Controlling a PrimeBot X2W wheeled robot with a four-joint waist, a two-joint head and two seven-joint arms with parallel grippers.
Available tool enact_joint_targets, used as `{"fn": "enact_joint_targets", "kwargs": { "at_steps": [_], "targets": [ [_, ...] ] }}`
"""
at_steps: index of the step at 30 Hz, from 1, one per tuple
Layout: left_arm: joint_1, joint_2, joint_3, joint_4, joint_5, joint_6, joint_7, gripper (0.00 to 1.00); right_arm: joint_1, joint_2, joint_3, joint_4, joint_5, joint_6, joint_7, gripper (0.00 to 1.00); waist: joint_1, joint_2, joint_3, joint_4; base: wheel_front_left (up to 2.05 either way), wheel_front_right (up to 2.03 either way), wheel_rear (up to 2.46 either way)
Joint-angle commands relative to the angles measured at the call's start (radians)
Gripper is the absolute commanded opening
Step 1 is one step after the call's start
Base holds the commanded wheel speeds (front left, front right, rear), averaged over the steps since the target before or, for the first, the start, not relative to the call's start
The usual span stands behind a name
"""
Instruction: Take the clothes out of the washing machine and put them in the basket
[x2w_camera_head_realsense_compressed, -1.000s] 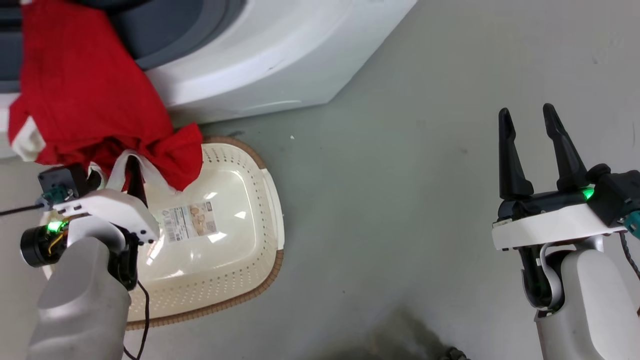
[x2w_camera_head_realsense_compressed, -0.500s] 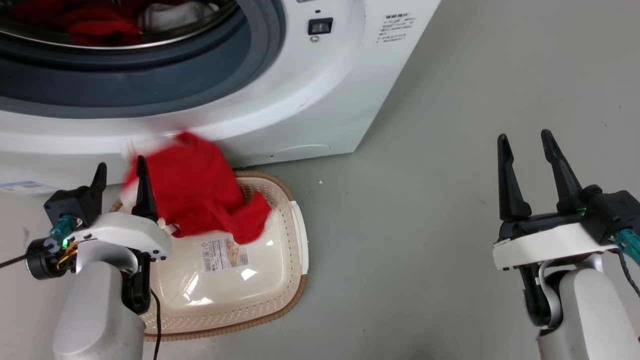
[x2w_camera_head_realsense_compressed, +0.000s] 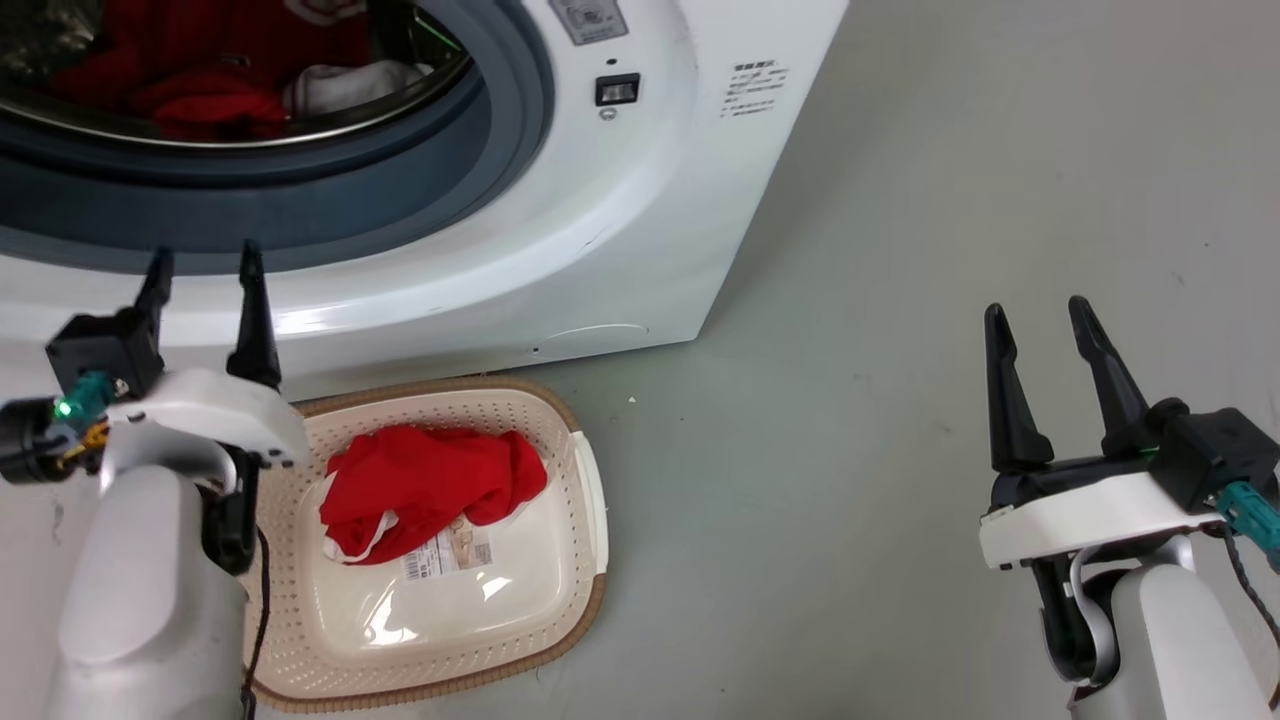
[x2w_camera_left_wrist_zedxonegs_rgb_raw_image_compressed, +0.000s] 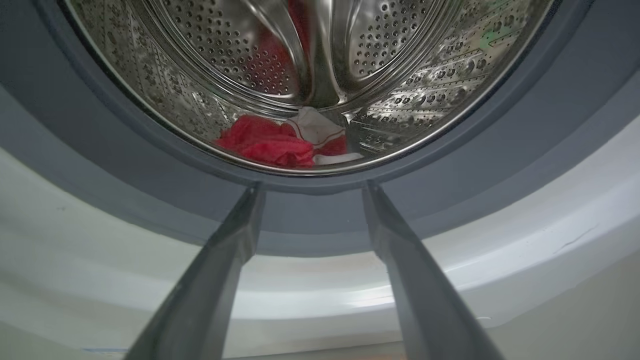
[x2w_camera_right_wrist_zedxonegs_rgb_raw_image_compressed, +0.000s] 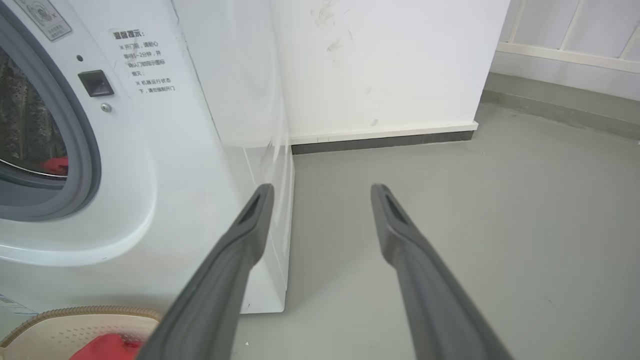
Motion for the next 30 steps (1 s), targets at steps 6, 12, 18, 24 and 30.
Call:
{"fn": "enact_joint_targets", "kwargs": {
  "at_steps": [6,12,18,24,30],
  "targets": [
    [-0.085,0.046,-0.001,0.008,0.015,-0.001,0.007,1.0,0.017,0.0,0.012,0.018,0.026,-0.001,-0.005,1.0,0.0,0.0,-0.021,-0.038,0.0,0.0,0.0],
    [-0.185,0.118,-0.014,0.031,0.028,-0.013,0.088,1.0,0.02,0.0,0.027,0.03,0.048,-0.001,-0.009,1.0,0.0,0.0,-0.008,-0.081,0.0,0.0,0.0],
    [-0.28,0.19,-0.038,0.064,0.027,-0.029,0.242,1.0,0.014,0.0,0.044,0.044,0.083,-0.001,-0.011,1.0,0.0,0.0,0.034,-0.131,0.0,0.0,0.0],
    [-0.398,0.277,-0.081,0.081,0.046,-0.044,0.405,1.0,-0.009,0.0,0.059,0.028,0.128,-0.001,-0.011,1.0,0.0,0.0,0.111,-0.181,0.0,0.0,0.0],
    [-0.526,0.367,-0.143,0.069,0.073,-0.053,0.536,1.0,-0.034,0.0,0.084,0.022,0.171,-0.001,-0.011,1.0,0.0,0.0,0.192,-0.219,0.0,0.0,0.0]
  ]
}}
